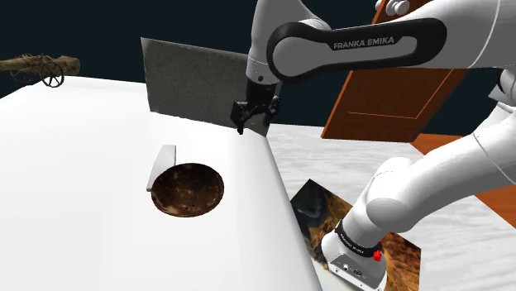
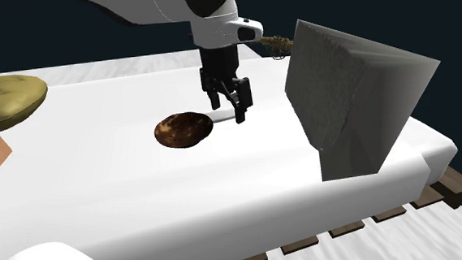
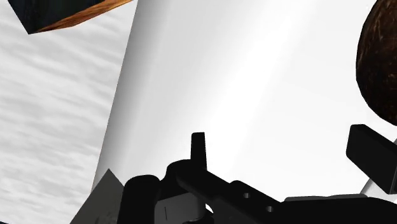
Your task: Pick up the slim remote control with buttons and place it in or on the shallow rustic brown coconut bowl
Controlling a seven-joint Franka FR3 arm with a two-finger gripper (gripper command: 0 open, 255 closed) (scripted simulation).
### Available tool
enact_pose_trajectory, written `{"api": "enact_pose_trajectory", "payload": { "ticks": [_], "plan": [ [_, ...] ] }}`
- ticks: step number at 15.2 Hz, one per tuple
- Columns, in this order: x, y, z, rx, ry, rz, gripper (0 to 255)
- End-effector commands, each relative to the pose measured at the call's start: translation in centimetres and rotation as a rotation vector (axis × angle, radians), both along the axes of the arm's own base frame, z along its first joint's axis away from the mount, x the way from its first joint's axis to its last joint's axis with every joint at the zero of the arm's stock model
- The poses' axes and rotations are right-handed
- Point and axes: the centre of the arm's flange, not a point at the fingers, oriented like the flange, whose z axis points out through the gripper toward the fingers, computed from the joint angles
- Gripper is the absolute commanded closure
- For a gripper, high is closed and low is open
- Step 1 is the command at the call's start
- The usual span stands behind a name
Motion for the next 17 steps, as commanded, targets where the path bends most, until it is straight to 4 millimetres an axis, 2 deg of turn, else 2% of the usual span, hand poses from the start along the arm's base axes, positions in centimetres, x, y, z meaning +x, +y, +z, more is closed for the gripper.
{"api": "enact_pose_trajectory", "payload": {
  "ticks": [1,9,17],
  "plan": [
    [1.4,1.9,-1.4,0.008,0.002,-0.039,0],
    [7.9,8.7,-6.0,0.032,0.011,-0.182,0],
    [15.3,14.6,-10.6,0.056,0.02,-0.324,0]
  ]
}}
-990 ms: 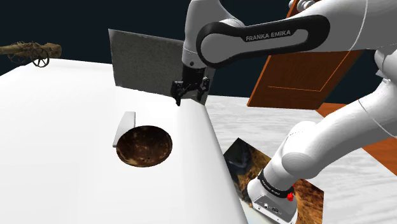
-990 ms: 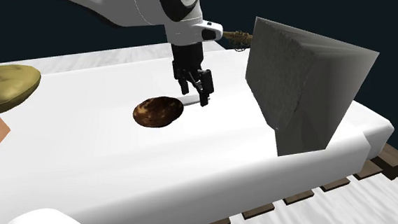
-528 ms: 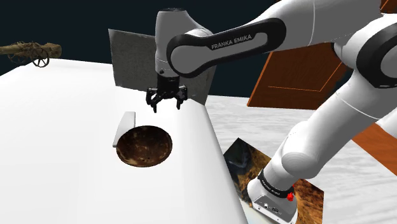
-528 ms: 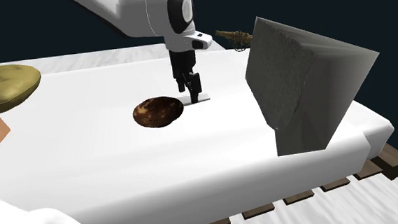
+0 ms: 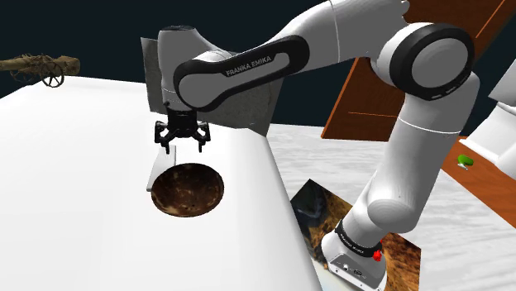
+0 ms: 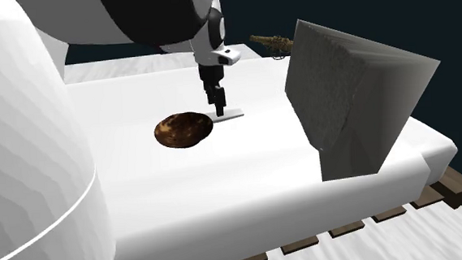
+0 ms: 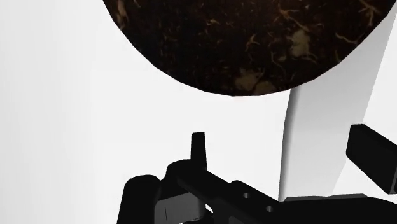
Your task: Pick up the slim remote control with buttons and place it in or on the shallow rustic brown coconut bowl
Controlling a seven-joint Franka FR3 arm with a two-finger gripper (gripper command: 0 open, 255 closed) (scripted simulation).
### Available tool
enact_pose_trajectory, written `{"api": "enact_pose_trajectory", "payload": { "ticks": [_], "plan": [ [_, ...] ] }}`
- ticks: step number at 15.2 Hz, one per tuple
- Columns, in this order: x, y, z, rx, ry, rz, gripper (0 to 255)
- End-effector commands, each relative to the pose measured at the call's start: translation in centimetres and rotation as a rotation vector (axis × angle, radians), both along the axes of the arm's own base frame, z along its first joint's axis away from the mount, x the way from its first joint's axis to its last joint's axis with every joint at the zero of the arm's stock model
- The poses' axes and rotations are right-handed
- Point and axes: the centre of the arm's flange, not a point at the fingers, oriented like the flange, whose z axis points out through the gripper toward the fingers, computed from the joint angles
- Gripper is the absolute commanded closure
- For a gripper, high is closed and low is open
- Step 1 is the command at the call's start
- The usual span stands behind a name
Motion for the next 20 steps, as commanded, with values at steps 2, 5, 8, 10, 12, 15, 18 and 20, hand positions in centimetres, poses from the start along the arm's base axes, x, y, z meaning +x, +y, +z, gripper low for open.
{"api": "enact_pose_trajectory", "payload": {
  "ticks": [2,5,8,10,12,15,18,20],
  "plan": [
    [3.0,2.0,-1.8,0.009,0.003,-0.057,0],
    [5.5,3.5,-3.2,0.017,0.006,-0.101,0],
    [5.5,3.5,-4.7,0.017,0.006,-0.101,0],
    [5.5,3.5,-5.8,0.017,0.006,-0.101,0],
    [5.5,3.5,-6.8,0.017,0.006,-0.101,0],
    [5.5,3.5,-7.2,0.017,0.006,-0.101,0],
    [5.5,3.5,-7.2,0.017,0.006,-0.101,0],
    [5.5,3.5,-7.2,0.017,0.006,-0.101,0]
  ]
}}
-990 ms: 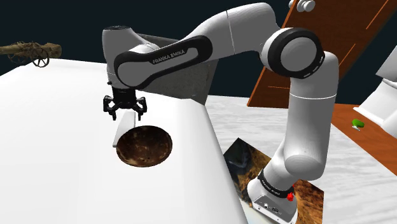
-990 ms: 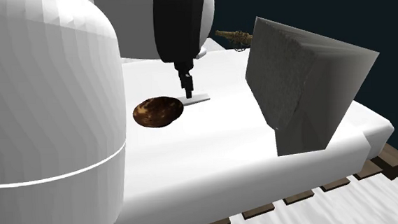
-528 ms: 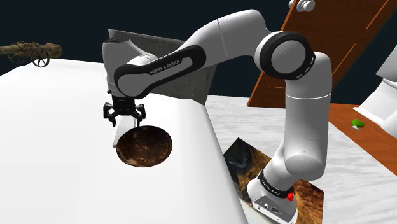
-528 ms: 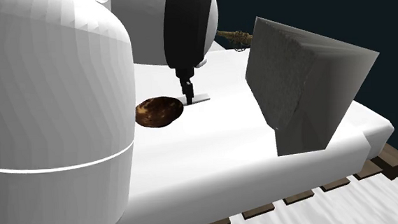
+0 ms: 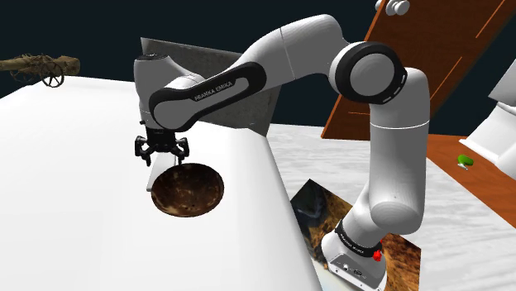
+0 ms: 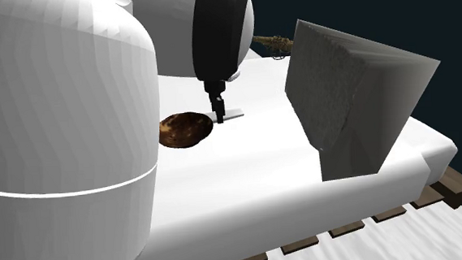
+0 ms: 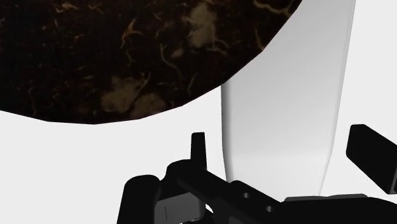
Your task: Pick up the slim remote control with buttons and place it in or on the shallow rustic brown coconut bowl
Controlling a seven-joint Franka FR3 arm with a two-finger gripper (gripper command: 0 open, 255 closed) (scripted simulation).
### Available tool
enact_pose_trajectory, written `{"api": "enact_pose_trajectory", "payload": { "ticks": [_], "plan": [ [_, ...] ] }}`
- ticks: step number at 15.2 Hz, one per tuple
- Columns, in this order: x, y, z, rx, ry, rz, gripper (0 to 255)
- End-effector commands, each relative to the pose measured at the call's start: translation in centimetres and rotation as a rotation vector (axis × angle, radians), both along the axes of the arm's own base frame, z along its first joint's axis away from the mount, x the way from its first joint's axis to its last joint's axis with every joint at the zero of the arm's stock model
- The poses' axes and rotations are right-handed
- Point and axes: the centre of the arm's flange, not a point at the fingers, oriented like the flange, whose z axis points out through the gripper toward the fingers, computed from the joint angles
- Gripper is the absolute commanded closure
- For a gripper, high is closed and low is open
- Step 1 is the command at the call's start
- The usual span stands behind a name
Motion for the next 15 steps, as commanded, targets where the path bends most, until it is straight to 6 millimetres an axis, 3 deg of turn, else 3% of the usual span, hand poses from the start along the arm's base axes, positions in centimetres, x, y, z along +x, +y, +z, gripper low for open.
{"api": "enact_pose_trajectory", "payload": {
  "ticks": [1,10,15],
  "plan": [
    [0.0,0.0,0.0,0.0,0.0,0.0,255],
    [0.0,0.0,0.0,0.0,0.0,0.0,255],
    [0.0,0.0,2.6,0.0,0.0,0.0,255]
  ]
}}
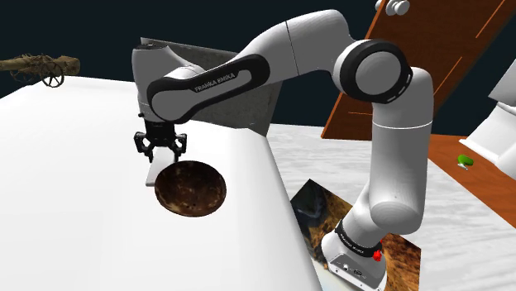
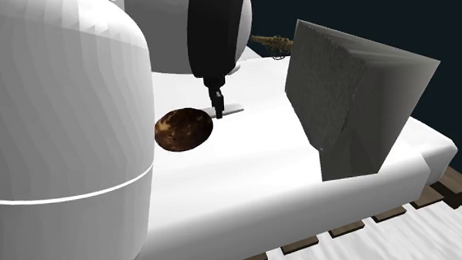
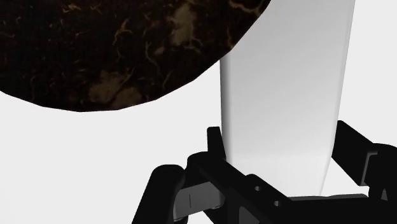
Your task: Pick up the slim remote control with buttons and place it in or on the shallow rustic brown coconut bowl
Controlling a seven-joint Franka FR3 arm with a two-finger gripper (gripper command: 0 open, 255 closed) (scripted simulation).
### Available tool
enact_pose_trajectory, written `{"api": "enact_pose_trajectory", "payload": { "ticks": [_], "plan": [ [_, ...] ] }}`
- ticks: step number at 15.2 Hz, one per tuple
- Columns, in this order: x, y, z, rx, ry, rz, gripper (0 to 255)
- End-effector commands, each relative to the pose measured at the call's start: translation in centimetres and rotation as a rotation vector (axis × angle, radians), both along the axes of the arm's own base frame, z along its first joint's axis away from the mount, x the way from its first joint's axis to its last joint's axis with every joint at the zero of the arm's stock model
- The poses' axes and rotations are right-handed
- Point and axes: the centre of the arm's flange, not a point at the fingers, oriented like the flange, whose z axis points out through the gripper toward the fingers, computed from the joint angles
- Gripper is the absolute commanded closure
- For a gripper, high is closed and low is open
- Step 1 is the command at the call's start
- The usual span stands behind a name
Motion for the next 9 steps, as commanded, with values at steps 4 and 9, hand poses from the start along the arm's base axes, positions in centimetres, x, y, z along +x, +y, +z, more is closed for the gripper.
{"api": "enact_pose_trajectory", "payload": {
  "ticks": [4,9],
  "plan": [
    [0.0,0.0,2.5,0.0,0.0,0.0,255],
    [0.0,0.0,5.2,0.0,0.0,0.0,255]
  ]
}}
